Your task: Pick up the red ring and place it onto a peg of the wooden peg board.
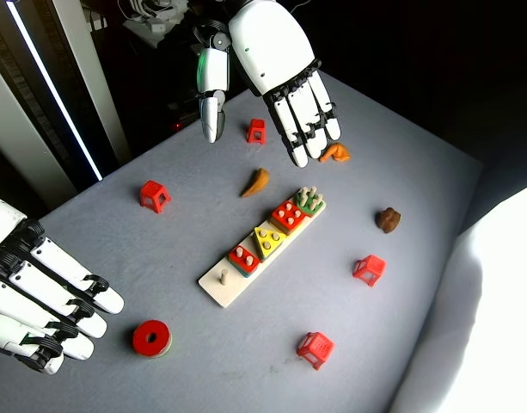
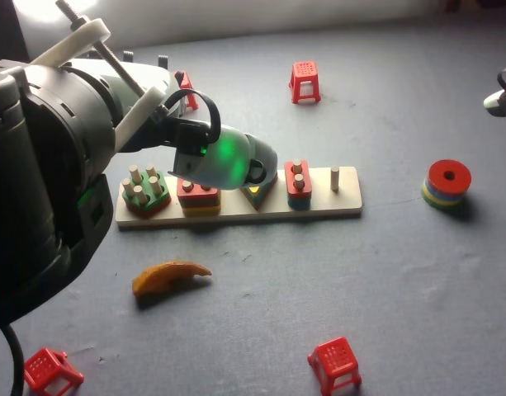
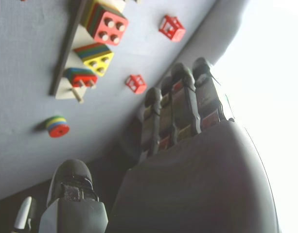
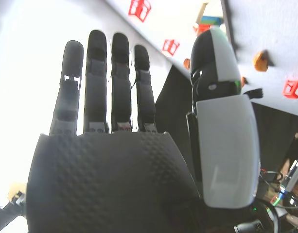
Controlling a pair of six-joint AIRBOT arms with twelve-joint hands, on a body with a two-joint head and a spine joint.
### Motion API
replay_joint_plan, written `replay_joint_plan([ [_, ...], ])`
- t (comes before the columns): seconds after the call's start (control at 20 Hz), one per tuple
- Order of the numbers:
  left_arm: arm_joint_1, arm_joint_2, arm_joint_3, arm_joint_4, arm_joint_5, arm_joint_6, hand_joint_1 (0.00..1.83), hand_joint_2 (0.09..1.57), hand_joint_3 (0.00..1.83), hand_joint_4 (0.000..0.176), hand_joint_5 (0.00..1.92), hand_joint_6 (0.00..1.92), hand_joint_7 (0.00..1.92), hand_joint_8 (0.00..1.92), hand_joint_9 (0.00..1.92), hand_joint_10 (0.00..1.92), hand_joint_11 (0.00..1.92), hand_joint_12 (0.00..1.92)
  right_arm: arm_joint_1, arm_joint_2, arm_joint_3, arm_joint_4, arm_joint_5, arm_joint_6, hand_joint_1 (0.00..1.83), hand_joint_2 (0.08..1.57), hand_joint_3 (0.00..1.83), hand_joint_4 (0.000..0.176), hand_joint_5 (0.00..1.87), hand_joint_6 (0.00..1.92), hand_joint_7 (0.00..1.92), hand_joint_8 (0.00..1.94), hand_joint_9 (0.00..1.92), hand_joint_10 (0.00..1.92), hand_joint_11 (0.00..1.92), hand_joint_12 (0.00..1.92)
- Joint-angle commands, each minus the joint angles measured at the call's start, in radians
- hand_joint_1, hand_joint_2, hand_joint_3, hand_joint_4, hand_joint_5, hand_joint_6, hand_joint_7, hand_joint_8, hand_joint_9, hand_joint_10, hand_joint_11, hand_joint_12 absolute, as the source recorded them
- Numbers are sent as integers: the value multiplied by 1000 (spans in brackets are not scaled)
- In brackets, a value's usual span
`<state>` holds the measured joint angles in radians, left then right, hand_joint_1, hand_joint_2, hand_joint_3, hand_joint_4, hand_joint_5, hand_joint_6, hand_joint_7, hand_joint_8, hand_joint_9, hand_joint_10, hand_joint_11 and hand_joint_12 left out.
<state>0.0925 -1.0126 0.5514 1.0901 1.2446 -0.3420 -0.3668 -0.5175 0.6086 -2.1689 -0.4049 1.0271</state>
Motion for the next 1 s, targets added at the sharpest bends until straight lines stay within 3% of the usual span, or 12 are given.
replay_joint_plan([
  [0.0,-8,-4,0,88,1,0,0,1022,188,0,0,4,0,0,0,0,0,3,9,4,1,-34,-83,-3,0,1071,159,0,0,0,0,0,0,0,0,27],
  [0.05,-9,-4,-1,88,1,0,0,1022,188,0,0,4,0,0,0,0,0,3,8,4,1,-33,-87,-3,0,1071,159,0,0,0,0,0,0,0,0,27],
  [0.1,-9,-4,-2,88,1,2,0,1086,52,0,0,0,0,0,0,0,0,0,8,4,7,-33,-90,3,0,1138,37,0,0,0,0,0,0,0,0,0],
  [0.4,-9,-4,-1,88,1,2,0,1093,9,0,0,0,0,0,0,0,0,0,8,-16,61,-33,-26,86,61,1126,11,0,0,0,0,0,0,0,0,0],
  [0.85,-10,-4,4,88,1,4,0,1099,9,0,0,0,0,0,0,0,0,0,-7,-165,178,-11,-20,98,260,1078,0,0,0,0,0,0,0,0,0,0],
  [0.9,-10,-4,5,88,1,4,0,1087,3,0,0,0,0,0,0,0,0,0,-9,-181,194,-4,-20,98,723,991,0,0,0,0,0,0,0,0,0,0],
  [0.95,-10,-4,5,88,1,4,0,1085,3,0,0,0,0,0,0,0,0,0,-12,-200,212,8,-16,98,1035,940,0,0,0,0,0,0,0,0,42,20],
])
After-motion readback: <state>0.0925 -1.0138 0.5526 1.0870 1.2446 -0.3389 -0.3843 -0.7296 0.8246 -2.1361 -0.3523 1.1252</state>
